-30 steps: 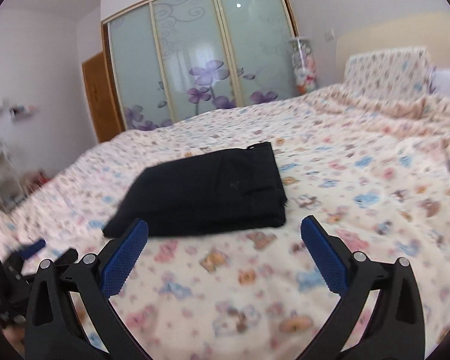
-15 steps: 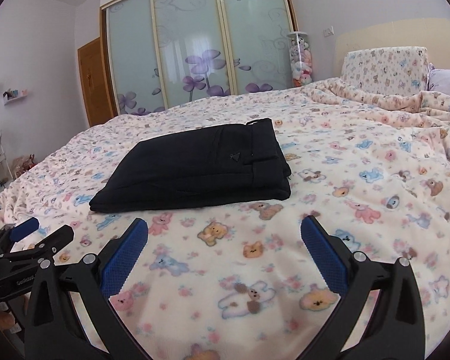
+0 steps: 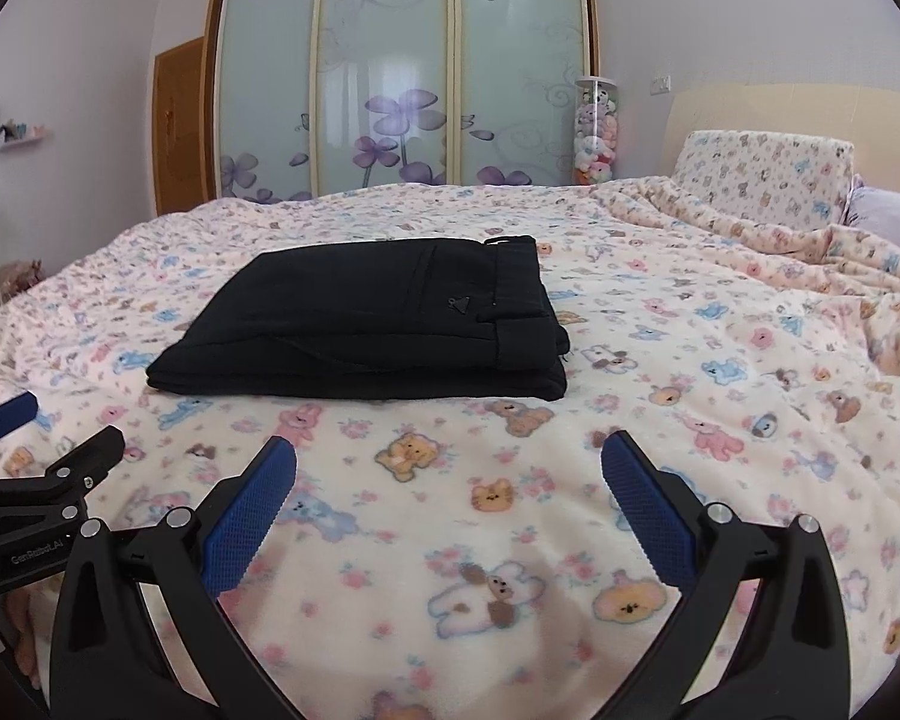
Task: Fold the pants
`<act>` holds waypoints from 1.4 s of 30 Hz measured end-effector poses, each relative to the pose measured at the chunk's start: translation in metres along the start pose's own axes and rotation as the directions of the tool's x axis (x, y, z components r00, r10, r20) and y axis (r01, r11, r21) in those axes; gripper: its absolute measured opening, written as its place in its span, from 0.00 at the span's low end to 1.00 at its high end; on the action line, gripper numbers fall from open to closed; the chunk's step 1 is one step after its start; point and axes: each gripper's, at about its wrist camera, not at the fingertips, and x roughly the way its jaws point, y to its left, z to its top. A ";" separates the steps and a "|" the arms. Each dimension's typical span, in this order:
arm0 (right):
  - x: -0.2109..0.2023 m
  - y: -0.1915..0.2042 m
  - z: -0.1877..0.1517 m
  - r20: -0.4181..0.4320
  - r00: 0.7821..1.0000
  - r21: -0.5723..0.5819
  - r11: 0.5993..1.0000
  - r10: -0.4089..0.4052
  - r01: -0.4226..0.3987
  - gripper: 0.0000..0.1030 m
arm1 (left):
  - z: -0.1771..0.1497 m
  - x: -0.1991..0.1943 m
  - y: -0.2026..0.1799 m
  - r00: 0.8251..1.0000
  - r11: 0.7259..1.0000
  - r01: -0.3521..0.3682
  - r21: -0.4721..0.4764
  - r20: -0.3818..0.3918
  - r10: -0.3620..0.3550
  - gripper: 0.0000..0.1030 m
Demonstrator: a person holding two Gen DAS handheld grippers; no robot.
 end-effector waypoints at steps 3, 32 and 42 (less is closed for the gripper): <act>0.002 0.002 -0.001 -0.011 1.000 -0.009 1.000 -0.010 0.010 0.99 | 0.000 0.000 -0.001 1.000 1.000 -0.006 0.006 -0.005 0.006 0.98; 0.012 -0.002 -0.004 -0.050 0.998 0.001 1.000 -0.024 0.024 0.99 | -0.002 0.003 -0.015 1.000 0.996 0.013 0.086 -0.022 -0.012 0.98; 0.013 -0.002 -0.004 -0.052 0.998 -0.001 1.000 -0.022 0.022 0.99 | -0.001 0.000 -0.019 1.000 0.995 0.001 0.103 -0.009 0.000 0.98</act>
